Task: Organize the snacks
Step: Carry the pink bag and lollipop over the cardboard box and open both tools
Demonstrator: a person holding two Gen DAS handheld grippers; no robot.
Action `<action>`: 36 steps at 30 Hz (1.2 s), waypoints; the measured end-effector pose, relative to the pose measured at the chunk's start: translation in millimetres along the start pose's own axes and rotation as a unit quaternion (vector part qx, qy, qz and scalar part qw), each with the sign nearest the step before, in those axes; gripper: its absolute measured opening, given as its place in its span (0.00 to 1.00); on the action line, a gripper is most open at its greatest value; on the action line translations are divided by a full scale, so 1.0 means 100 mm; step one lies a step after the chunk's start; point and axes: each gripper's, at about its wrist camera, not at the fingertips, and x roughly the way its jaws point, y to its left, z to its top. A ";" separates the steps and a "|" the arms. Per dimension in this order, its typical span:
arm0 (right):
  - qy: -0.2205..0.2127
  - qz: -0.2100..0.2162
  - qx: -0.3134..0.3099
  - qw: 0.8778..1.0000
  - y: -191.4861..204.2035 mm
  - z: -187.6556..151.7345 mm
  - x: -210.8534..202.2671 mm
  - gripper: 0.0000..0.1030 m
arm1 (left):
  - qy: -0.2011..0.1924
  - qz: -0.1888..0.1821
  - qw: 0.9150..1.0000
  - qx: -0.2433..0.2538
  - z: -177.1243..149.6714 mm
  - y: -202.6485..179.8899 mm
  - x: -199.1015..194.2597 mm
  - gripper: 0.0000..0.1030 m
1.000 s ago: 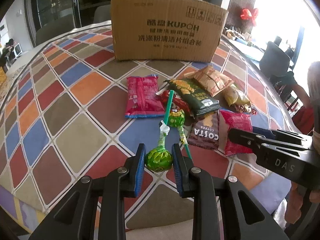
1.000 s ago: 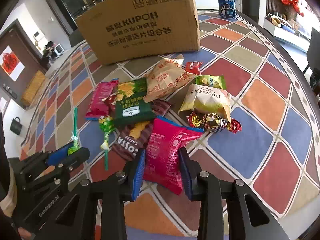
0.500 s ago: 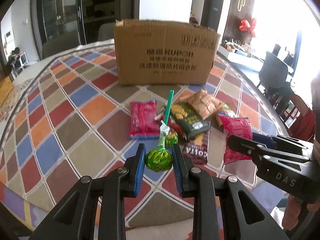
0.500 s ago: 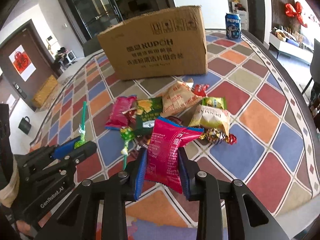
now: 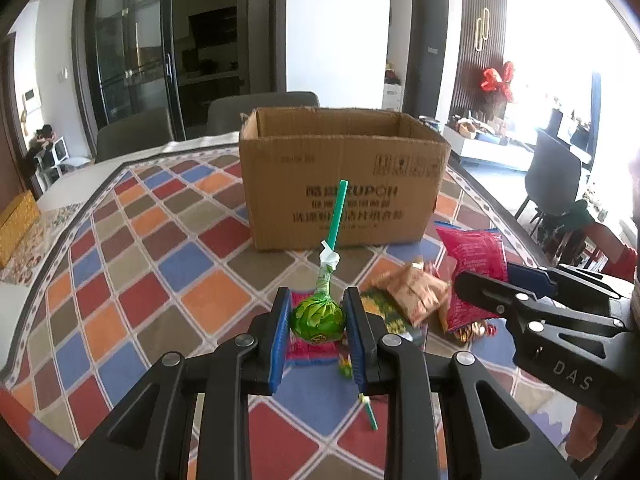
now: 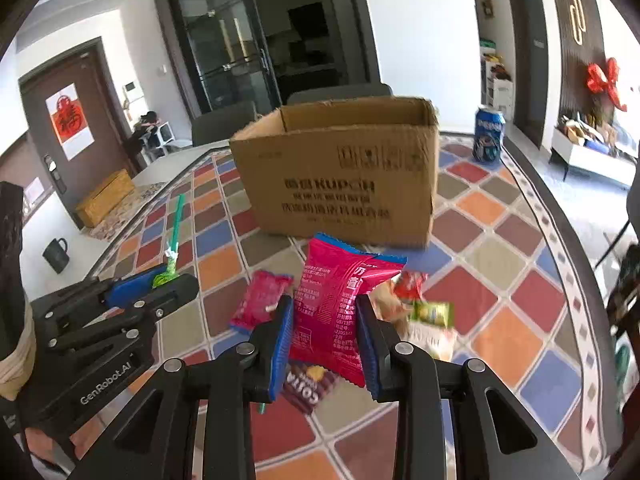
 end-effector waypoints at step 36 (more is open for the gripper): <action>-0.059 -0.002 -0.017 0.998 -0.28 1.82 0.48 0.31 | -0.001 -0.016 1.000 0.018 1.87 0.19 0.74 0.26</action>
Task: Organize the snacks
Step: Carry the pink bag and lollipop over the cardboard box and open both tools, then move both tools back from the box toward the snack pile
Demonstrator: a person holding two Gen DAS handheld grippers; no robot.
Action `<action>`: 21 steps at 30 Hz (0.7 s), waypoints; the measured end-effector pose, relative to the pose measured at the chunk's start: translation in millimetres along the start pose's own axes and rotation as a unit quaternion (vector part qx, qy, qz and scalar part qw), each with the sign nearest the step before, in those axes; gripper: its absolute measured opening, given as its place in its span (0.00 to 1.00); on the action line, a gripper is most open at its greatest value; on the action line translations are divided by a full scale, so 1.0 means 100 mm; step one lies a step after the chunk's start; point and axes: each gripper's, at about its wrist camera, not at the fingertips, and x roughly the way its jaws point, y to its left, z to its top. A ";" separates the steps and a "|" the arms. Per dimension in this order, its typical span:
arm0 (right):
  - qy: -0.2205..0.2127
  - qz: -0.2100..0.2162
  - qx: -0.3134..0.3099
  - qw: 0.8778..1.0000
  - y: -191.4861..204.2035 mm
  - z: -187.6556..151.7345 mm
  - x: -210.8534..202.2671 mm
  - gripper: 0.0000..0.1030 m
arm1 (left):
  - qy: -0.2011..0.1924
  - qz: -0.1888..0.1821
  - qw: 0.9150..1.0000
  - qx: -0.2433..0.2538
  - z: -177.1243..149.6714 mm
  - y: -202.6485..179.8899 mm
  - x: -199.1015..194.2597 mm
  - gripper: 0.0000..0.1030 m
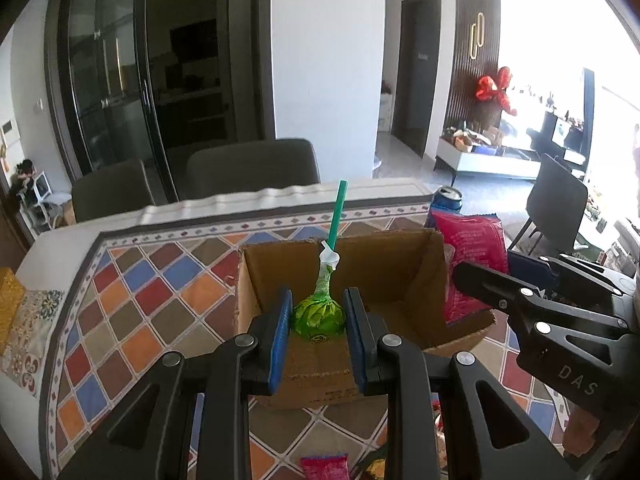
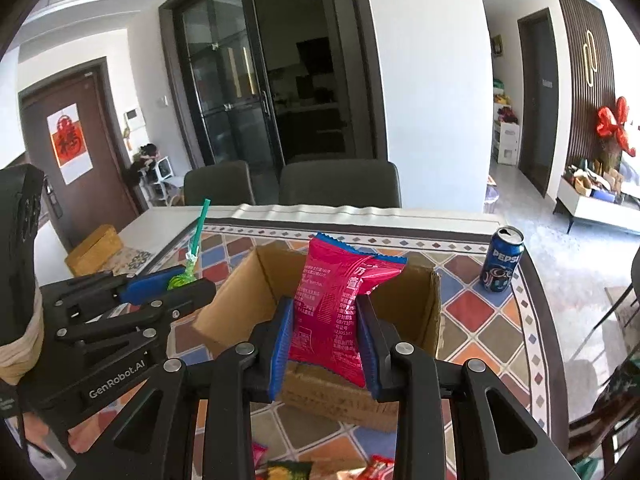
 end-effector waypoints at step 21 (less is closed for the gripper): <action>0.033 -0.021 0.003 0.999 -0.08 -0.13 0.05 0.47 | -0.025 0.034 0.999 0.001 -0.19 -0.02 -0.25 0.73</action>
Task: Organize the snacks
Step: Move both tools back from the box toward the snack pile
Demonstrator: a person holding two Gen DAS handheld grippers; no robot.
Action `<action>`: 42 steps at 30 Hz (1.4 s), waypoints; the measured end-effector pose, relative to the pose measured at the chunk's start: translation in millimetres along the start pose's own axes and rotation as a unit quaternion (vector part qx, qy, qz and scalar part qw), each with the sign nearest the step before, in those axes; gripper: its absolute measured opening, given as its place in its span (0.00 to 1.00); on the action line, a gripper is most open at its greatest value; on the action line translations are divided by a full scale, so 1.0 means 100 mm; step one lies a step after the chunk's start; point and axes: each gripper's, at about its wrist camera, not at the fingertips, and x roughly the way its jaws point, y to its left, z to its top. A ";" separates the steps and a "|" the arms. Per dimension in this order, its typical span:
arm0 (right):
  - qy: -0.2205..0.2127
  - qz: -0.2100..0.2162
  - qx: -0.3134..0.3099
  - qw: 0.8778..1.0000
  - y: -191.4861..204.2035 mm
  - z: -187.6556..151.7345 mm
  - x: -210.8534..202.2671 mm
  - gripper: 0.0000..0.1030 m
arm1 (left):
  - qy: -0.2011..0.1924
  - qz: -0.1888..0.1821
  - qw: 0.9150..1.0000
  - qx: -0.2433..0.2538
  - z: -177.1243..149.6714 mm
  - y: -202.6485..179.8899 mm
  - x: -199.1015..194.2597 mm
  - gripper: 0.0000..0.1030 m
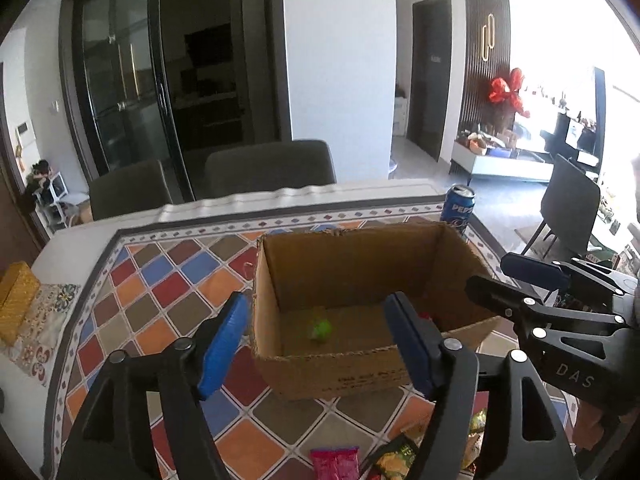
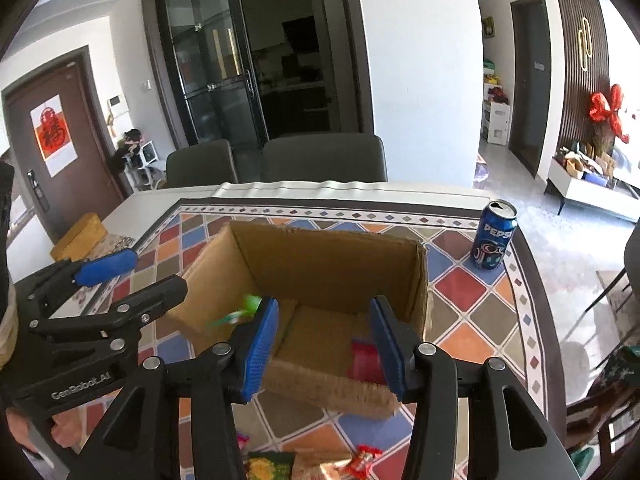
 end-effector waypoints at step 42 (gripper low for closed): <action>0.004 -0.048 -0.024 0.999 0.11 -1.43 -0.93 0.62 | 0.023 -0.019 1.000 -0.007 -1.47 -0.37 -0.74 0.87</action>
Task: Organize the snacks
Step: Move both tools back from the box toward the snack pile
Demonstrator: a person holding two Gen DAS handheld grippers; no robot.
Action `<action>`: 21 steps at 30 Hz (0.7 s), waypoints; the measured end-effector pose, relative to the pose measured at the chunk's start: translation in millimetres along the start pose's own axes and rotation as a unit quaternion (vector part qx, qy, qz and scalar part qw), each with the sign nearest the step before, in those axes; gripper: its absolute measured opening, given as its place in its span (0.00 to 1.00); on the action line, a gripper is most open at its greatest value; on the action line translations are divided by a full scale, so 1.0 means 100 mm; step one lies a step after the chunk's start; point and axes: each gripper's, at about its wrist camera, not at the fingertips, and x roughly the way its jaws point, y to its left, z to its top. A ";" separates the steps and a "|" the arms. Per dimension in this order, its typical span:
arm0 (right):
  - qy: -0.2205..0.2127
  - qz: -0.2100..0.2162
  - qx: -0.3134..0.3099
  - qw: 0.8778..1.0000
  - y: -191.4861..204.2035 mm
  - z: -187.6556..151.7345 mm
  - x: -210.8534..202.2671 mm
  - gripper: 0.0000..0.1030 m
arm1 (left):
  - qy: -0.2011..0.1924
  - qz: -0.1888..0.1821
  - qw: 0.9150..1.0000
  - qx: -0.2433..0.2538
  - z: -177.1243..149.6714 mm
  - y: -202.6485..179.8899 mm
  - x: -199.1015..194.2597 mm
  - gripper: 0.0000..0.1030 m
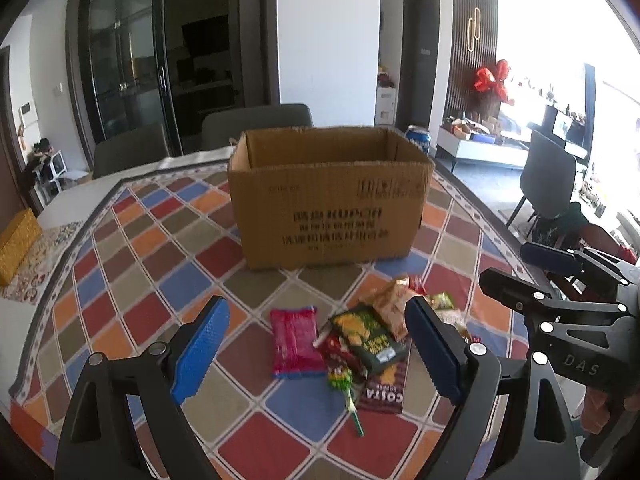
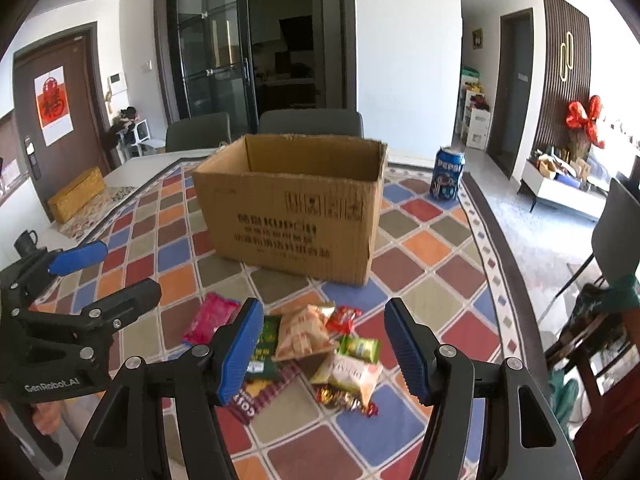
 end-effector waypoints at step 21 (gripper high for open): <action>0.094 -0.013 0.062 0.994 -0.15 -0.69 0.37 0.62 | 0.084 -0.011 0.996 0.018 -0.61 -0.08 0.45 0.87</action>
